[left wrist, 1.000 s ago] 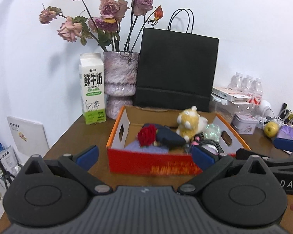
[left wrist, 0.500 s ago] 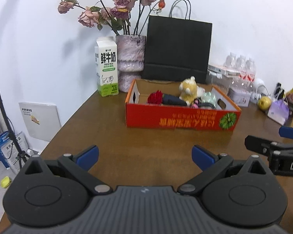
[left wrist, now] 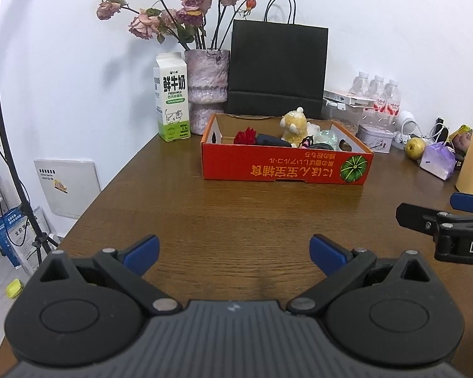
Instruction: Organize objects
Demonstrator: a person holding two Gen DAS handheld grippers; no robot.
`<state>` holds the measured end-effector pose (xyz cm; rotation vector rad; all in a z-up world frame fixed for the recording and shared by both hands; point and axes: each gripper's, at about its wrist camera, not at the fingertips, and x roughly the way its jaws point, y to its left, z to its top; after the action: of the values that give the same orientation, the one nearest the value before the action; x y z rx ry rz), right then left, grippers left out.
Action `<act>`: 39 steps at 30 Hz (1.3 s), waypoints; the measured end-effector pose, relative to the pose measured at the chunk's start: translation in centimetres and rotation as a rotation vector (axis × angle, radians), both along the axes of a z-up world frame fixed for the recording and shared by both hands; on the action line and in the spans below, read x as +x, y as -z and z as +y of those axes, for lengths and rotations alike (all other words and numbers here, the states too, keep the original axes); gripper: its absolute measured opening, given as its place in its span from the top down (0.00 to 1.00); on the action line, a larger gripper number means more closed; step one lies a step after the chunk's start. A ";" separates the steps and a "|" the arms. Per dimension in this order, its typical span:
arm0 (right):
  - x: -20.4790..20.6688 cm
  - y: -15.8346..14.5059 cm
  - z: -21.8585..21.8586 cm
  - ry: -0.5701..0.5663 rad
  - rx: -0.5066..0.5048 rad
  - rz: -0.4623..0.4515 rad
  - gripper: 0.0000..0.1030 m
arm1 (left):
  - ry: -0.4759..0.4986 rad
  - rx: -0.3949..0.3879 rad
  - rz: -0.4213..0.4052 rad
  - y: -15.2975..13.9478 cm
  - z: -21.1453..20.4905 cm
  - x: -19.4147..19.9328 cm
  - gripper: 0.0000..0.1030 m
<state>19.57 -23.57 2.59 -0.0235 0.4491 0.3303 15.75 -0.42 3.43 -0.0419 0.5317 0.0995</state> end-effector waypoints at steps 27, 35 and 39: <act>-0.8 -0.3 -0.6 0.000 -0.002 -0.005 0.00 | 0.008 -0.004 0.003 0.0 -0.2 -0.7 0.00; -0.7 -0.1 -0.6 0.005 -0.003 -0.001 0.00 | 0.019 -0.006 0.006 0.1 -0.4 -0.6 0.00; -0.7 0.0 -0.6 0.004 -0.004 0.000 0.00 | 0.016 0.003 -0.003 0.1 -0.6 -0.7 0.00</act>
<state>18.86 -24.13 2.62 -0.0266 0.4499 0.3257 15.09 -0.98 3.31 -0.0346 0.5286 0.0851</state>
